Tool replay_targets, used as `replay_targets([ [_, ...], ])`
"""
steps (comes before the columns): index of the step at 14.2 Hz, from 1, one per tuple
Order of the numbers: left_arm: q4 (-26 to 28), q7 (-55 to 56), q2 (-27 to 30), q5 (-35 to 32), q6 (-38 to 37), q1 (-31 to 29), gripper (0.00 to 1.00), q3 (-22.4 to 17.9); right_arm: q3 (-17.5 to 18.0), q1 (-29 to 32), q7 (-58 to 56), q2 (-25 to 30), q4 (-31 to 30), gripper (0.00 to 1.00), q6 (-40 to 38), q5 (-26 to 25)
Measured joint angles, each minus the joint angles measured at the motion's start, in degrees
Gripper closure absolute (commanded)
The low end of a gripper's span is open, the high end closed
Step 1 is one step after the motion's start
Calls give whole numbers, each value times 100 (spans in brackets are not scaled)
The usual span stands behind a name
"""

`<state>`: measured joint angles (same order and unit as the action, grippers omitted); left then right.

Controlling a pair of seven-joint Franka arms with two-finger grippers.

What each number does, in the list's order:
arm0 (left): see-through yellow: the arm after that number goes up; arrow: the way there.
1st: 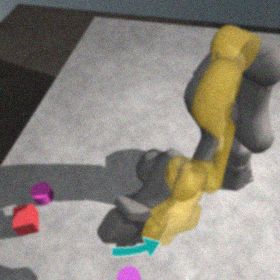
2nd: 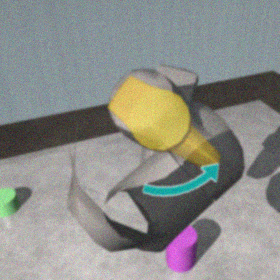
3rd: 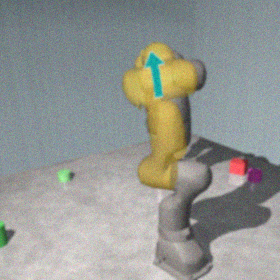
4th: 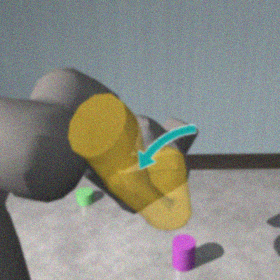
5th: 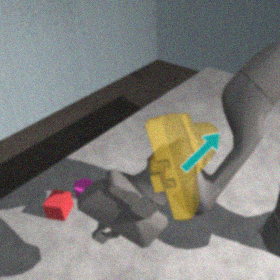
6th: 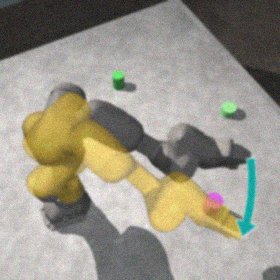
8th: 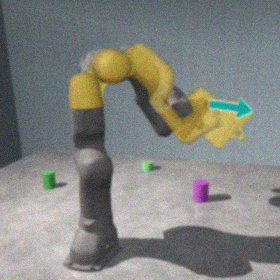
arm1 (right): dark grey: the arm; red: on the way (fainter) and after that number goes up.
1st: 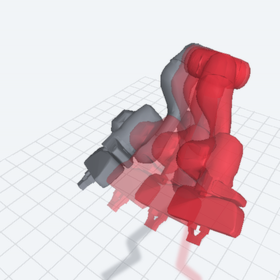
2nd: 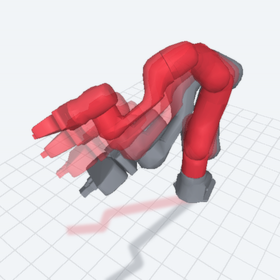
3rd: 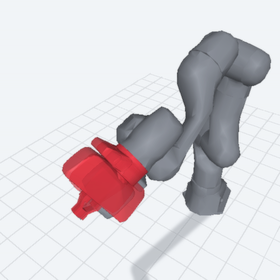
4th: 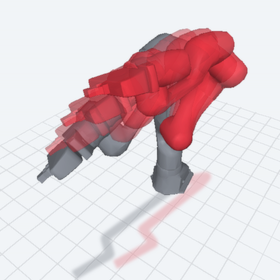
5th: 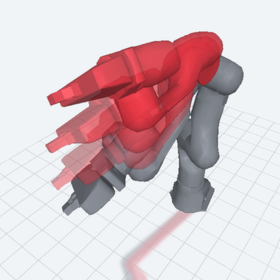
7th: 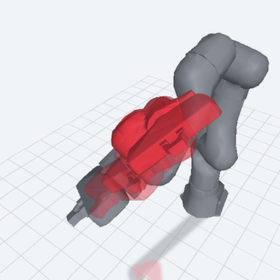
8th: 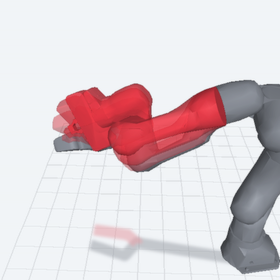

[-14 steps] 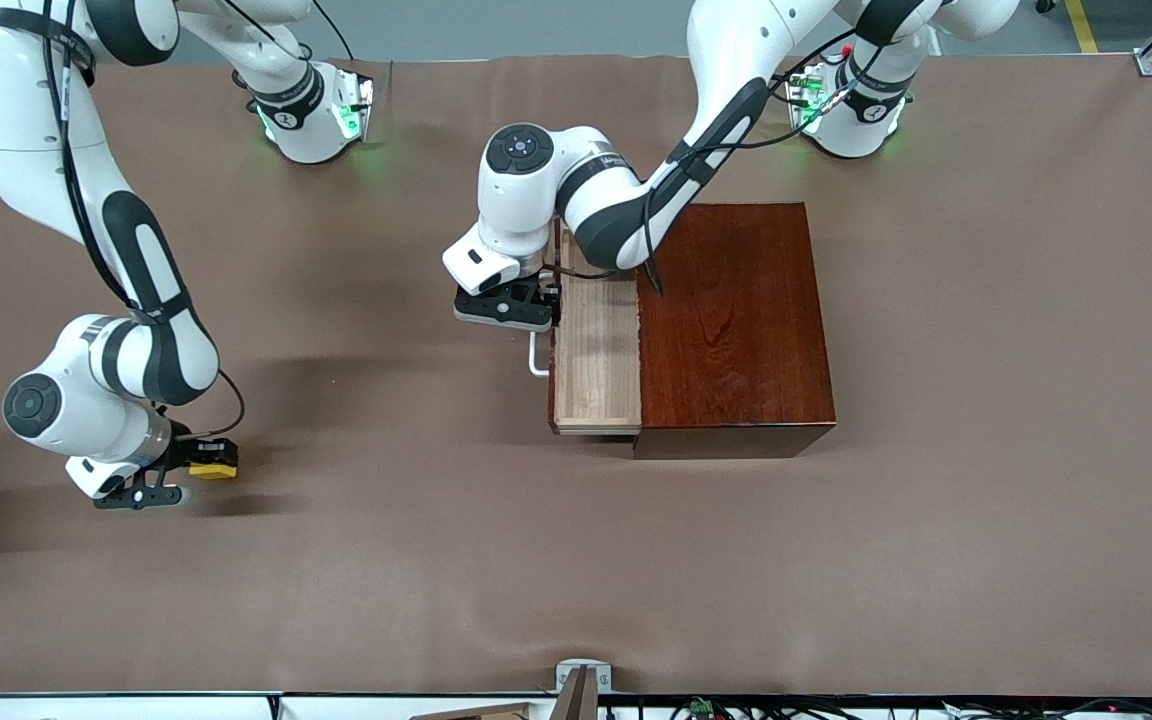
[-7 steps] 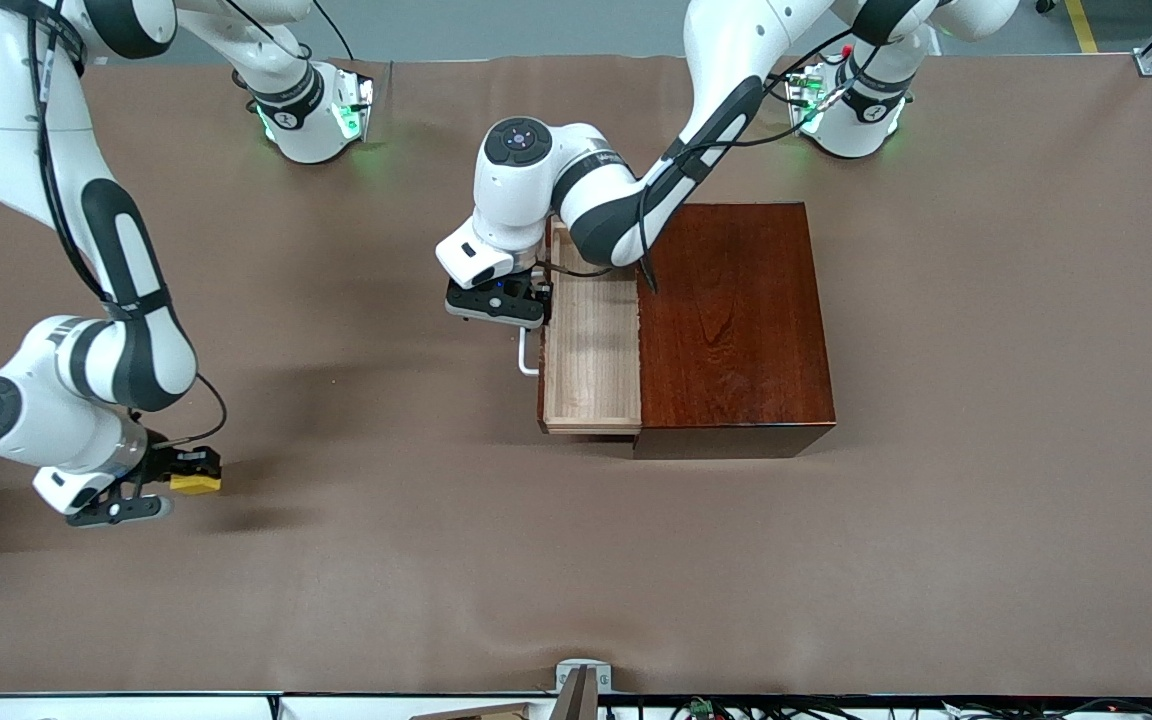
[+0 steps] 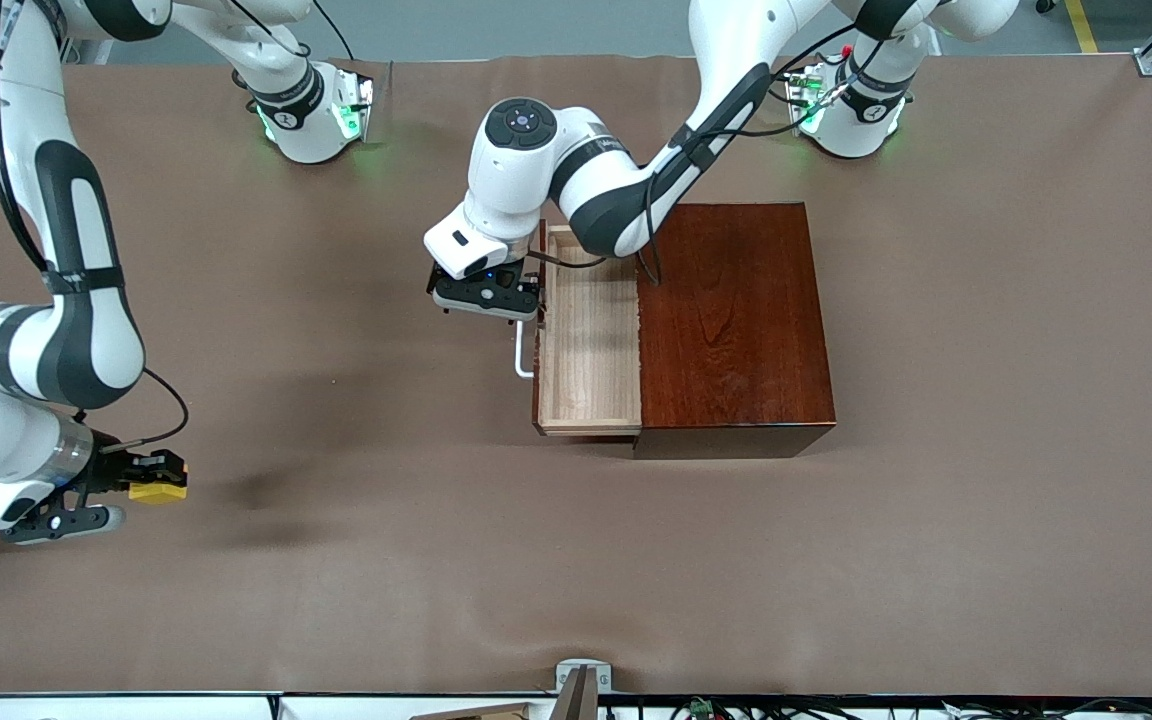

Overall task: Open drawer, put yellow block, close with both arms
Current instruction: 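Pull the drawer open with the left gripper while the right gripper grasps the cube, then carry the yellow cube over the open drawer with the right gripper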

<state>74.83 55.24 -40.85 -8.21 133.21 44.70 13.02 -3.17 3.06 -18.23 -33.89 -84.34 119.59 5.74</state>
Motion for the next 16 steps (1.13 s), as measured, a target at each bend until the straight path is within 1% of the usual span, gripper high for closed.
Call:
replay_targets([
  [2, -98, 0, 301, 248, -541, -221, 0, -31, 134, -7, -240, 148, 25, 100, -228, 4],
  [5, -154, -82, 1132, 460, -1787, -833, 0, -33, 319, -24, -384, 375, 47, 100, -572, 12],
  [7, -135, -590, 1647, 484, -2626, -1266, 0, -39, 471, -26, -407, 546, 62, 100, -865, 18],
  [9, -88, -1672, 1987, 493, -3295, -1820, 0, -44, 728, -24, -469, 735, 67, 100, -1178, 35],
  [10, -60, -2212, 2106, 504, -3519, -2135, 0, -45, 937, -27, -478, 824, 70, 100, -1288, 43],
  [12, 60, -2926, 2322, 525, -3770, -2690, 0, -45, 1412, -69, -477, 991, 73, 100, -1353, 45],
  [14, 273, -3383, 2563, 532, -3816, -3089, 0, -42, 1754, -166, -526, 1087, 70, 100, -1369, 46],
  [16, 456, -3642, 2803, 533, -3925, -3423, 0, -39, 2075, -203, -1024, 1084, 54, 100, -1362, 46],
])
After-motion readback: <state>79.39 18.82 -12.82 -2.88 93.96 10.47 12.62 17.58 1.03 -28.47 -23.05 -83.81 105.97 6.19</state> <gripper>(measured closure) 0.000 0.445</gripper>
